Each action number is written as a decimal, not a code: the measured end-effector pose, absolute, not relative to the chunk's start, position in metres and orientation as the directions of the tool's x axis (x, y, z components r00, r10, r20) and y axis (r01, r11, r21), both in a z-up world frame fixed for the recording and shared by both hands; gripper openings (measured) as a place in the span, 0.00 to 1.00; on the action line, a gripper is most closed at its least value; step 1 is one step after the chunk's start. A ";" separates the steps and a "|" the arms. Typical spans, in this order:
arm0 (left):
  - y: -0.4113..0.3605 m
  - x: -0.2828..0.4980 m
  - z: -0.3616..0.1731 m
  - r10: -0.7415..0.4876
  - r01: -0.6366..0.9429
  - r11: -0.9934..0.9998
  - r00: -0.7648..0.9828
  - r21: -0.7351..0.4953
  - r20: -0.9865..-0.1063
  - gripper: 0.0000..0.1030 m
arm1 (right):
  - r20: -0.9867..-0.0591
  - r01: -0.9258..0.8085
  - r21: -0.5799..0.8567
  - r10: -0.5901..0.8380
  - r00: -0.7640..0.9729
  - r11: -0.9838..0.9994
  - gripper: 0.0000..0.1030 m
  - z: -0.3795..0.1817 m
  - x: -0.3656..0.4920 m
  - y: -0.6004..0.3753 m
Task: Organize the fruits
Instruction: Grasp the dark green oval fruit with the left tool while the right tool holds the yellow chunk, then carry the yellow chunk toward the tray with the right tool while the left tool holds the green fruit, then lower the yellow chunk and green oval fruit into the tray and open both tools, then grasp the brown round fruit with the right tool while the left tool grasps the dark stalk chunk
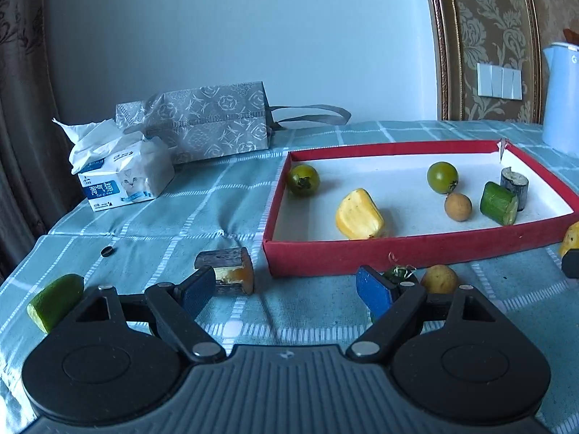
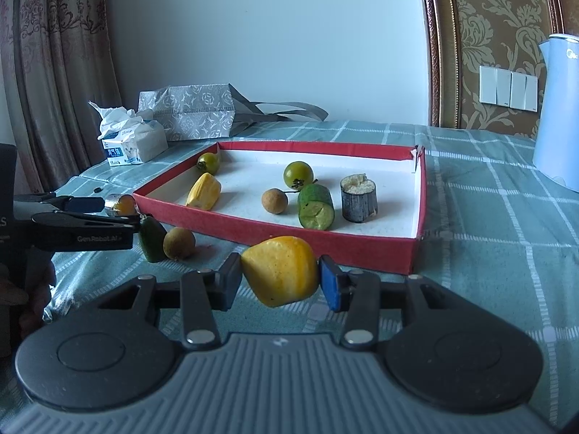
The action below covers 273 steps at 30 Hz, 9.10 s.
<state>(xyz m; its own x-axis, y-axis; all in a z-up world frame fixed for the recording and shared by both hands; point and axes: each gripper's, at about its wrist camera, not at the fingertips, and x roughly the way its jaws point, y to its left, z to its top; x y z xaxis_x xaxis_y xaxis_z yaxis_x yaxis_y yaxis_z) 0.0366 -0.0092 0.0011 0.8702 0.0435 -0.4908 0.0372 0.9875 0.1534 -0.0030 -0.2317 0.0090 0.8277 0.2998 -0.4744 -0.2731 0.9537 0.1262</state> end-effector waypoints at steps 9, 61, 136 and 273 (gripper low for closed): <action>-0.008 0.038 0.000 0.013 0.062 0.989 0.863 0.131 -0.504 0.83 | -0.470 -0.273 0.133 0.303 0.829 0.953 0.42 0.010 -0.004 -0.232; -0.029 0.030 -0.002 -0.200 0.282 0.956 0.829 0.083 -0.522 0.49 | -0.484 -0.275 0.172 0.325 0.812 0.946 0.43 0.007 0.000 -0.235; -0.006 0.024 0.003 -0.191 0.188 0.981 0.846 -0.057 -0.498 0.28 | -0.500 -0.284 -0.098 0.200 0.843 0.954 0.23 0.010 0.000 -0.184; 0.096 -0.007 0.018 0.070 -0.111 0.988 0.939 -0.105 -0.337 0.84 | -0.568 -0.368 -0.041 0.282 0.773 0.929 0.32 -0.008 0.041 -0.129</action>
